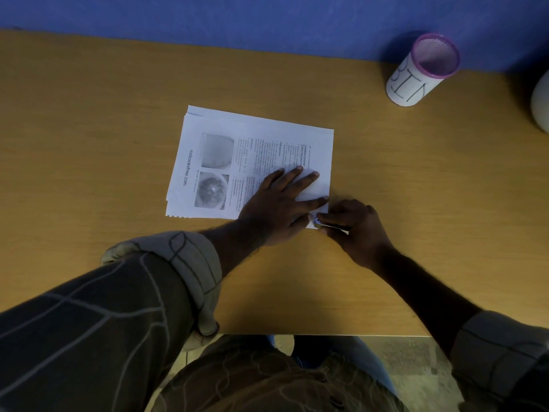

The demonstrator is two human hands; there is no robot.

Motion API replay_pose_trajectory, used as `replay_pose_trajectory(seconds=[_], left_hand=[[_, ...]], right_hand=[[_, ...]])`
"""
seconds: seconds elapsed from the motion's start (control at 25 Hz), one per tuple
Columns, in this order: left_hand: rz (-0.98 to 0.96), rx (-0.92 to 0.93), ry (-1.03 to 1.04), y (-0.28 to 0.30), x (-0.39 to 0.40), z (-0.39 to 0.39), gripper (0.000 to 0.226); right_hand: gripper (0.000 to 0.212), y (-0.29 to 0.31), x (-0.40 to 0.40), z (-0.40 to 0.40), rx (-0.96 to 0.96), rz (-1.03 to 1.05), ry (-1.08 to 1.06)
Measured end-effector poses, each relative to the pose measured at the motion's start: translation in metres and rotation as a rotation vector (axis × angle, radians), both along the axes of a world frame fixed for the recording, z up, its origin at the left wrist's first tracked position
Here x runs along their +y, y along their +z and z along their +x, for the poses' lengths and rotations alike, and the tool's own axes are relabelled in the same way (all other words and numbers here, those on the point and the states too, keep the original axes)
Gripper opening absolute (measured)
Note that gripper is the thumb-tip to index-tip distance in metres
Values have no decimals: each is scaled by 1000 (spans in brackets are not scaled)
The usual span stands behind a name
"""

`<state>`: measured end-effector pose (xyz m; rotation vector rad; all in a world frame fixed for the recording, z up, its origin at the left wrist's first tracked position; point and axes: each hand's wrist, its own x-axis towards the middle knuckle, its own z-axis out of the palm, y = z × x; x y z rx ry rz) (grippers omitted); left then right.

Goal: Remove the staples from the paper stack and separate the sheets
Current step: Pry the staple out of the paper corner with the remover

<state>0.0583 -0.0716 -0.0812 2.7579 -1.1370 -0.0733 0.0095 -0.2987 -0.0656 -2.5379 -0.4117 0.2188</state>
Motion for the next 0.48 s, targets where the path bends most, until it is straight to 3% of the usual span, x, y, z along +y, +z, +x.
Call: replay_pose_trajectory(seconds=[0.28,0.48], left_hand=[[3,29,10,0,-1,2,46],[15,20,4,1,-1,0,48]], right_hand=[[31,8,7,-11,-238,-118,144],[33,8,10,-25,-225,-47,-68]])
